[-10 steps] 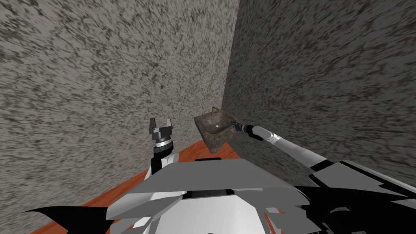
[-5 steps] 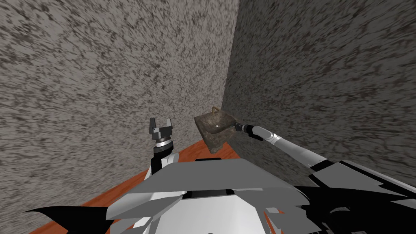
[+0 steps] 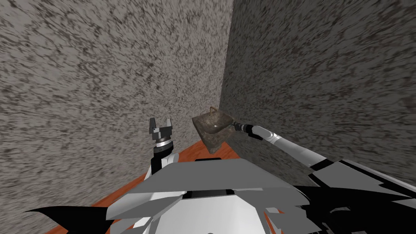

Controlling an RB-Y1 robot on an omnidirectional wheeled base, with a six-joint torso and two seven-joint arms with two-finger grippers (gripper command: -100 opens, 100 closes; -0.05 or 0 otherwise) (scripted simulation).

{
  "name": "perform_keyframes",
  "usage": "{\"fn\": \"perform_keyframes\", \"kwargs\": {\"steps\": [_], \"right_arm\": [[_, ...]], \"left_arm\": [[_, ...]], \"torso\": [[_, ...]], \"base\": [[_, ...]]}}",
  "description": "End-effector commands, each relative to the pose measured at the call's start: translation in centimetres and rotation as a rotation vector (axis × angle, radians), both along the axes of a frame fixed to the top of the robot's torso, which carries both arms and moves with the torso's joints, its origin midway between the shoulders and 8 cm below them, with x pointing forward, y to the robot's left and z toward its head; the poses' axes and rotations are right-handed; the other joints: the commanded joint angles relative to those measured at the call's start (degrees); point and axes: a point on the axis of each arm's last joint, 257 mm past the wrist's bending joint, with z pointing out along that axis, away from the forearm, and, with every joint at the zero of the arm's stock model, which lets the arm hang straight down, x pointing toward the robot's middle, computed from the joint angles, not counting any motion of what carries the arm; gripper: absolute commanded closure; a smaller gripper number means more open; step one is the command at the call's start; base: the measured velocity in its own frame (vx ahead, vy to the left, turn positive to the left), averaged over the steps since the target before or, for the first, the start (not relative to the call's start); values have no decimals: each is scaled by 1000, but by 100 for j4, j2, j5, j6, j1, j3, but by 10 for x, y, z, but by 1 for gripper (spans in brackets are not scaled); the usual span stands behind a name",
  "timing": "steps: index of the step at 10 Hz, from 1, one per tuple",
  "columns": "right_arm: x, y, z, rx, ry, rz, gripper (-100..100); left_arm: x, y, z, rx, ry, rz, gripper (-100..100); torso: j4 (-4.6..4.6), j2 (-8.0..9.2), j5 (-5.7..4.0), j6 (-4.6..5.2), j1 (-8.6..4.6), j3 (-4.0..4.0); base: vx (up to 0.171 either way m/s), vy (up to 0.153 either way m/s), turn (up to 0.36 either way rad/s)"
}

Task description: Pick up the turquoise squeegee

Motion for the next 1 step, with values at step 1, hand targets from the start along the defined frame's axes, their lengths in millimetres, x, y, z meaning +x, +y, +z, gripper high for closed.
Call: {"fn": "perform_keyframes", "kwargs": {"steps": [1], "right_arm": [[0,0,0,0,0,0,0]], "left_arm": [[0,0,0,0,0,0,0]], "torso": [[0,0,0,0,0,0]], "base": [[0,0,0]]}}
